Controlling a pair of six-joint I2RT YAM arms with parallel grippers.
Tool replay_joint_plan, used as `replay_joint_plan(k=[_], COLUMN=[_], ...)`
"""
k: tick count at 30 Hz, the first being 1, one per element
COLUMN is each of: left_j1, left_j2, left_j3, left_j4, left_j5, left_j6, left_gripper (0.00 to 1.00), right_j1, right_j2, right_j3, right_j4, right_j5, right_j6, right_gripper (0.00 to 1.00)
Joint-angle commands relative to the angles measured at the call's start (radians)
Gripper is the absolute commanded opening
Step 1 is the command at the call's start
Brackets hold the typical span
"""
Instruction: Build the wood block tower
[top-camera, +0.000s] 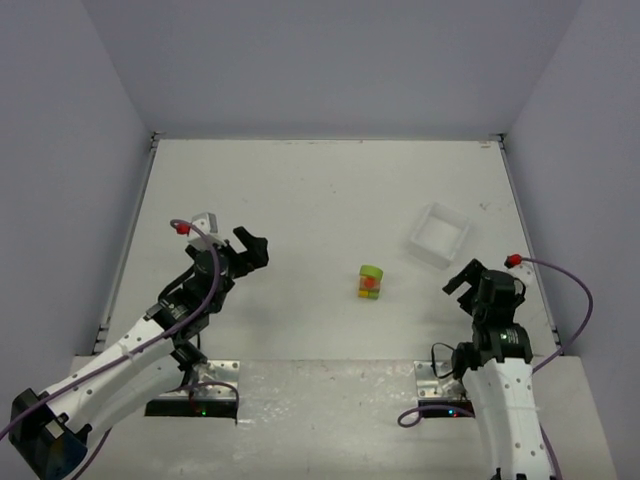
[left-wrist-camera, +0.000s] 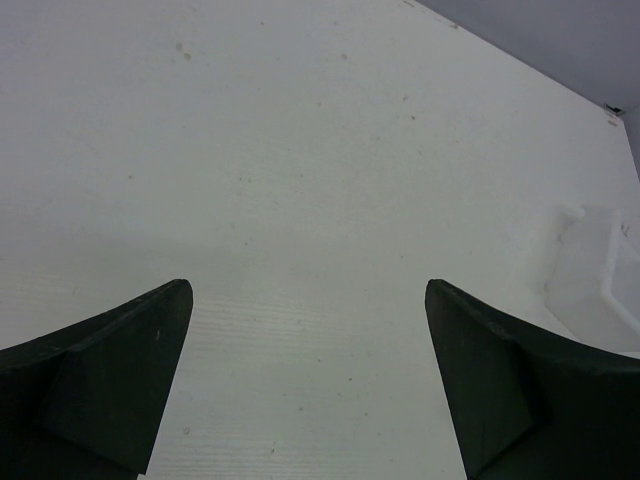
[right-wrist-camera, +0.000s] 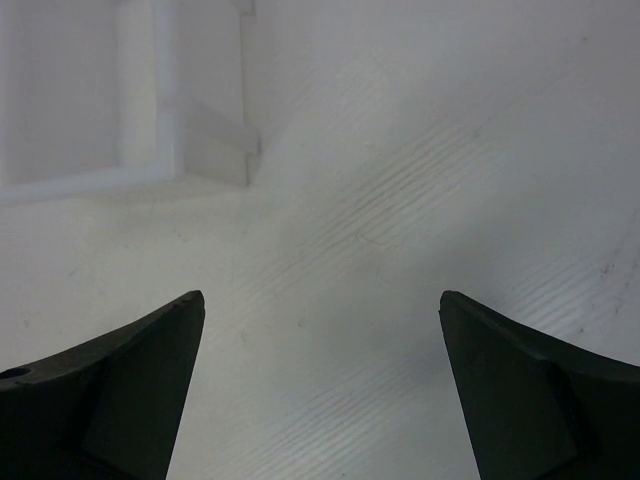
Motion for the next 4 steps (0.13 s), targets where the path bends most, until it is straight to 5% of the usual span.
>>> replay_joint_plan(k=[1,4], left_j1=[0.010,0.012], left_j2=[-0.003,-0.003], left_j3=[-0.001,-0.013], left_j4=[-0.004,0.008], left_j5=[-0.027,-0.026], left_j6=[-0.010,-0.012], left_gripper=[1.00,1.00], right_j1=[0.000,0.000], right_j2=[-0.100,-0.175], right_j3=[-0.006,-0.039], right_j4=[0.018,0.030], right_j5=[0.056,0.050], right_j6=[0.069,0.072], right_gripper=[0.99,0.99])
